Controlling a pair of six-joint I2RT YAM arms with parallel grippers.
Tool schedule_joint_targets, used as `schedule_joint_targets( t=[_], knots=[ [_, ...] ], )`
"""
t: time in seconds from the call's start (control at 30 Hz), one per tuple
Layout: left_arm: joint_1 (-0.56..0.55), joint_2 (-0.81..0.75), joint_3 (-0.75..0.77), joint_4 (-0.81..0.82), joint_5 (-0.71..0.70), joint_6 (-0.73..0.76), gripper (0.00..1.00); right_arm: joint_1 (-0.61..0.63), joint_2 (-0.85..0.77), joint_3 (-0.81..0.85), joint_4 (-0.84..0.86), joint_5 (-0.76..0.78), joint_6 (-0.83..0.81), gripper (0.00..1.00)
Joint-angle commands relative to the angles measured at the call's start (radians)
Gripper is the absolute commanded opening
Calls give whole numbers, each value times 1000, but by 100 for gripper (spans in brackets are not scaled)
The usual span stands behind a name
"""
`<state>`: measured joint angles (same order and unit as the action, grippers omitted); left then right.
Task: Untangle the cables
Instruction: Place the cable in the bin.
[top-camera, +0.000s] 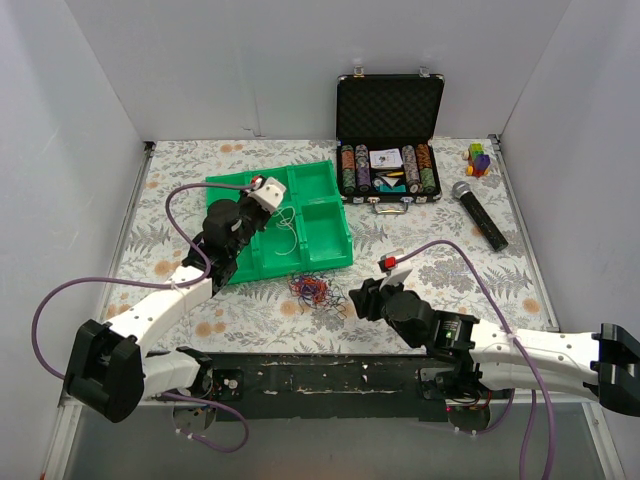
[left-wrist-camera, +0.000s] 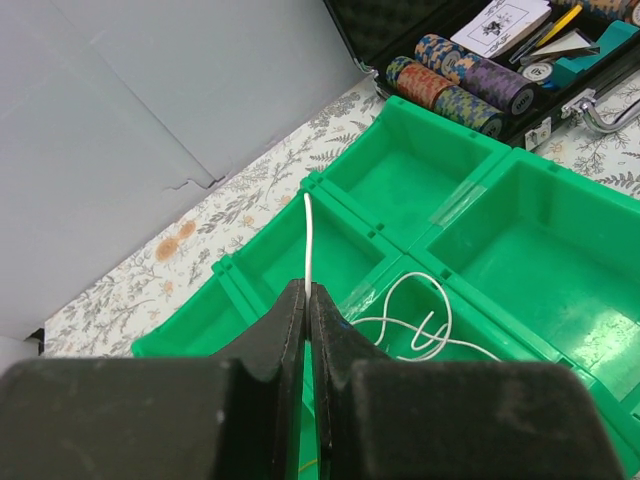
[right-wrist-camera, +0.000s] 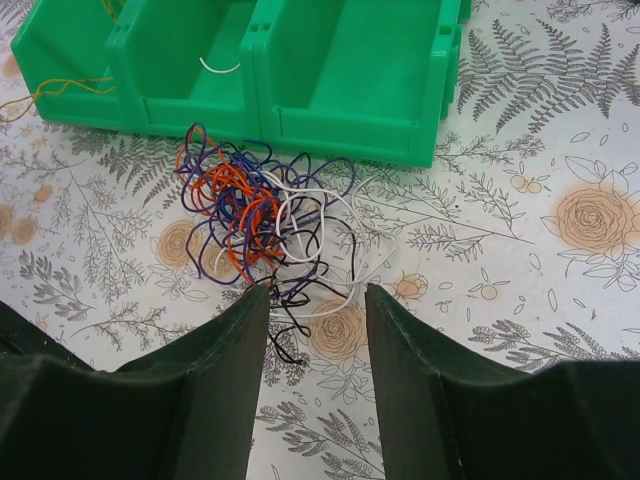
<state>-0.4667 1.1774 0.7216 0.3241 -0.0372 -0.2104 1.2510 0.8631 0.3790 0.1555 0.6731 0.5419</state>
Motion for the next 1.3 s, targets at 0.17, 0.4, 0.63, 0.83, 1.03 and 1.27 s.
schedule_joint_targets(
  t=[0.17,0.4,0.63,0.83,1.03,1.27],
  knots=[
    [5,-39,-68,-5,72,68,0,5,-21,-25,52,5,-8,51],
    [3,-22,-97,-143,163,37,0,5,-26,-29,55,11,-3,51],
    [3,68,-51,-259,264,40,0,4,-39,-35,47,19,3,51],
    [3,203,22,-304,260,28,0,5,-61,-29,29,17,4,50],
    [3,292,79,-296,237,6,0,5,-90,-34,15,22,7,50],
    [3,246,64,-309,218,49,30,5,-78,-35,36,14,-6,50]
  ],
)
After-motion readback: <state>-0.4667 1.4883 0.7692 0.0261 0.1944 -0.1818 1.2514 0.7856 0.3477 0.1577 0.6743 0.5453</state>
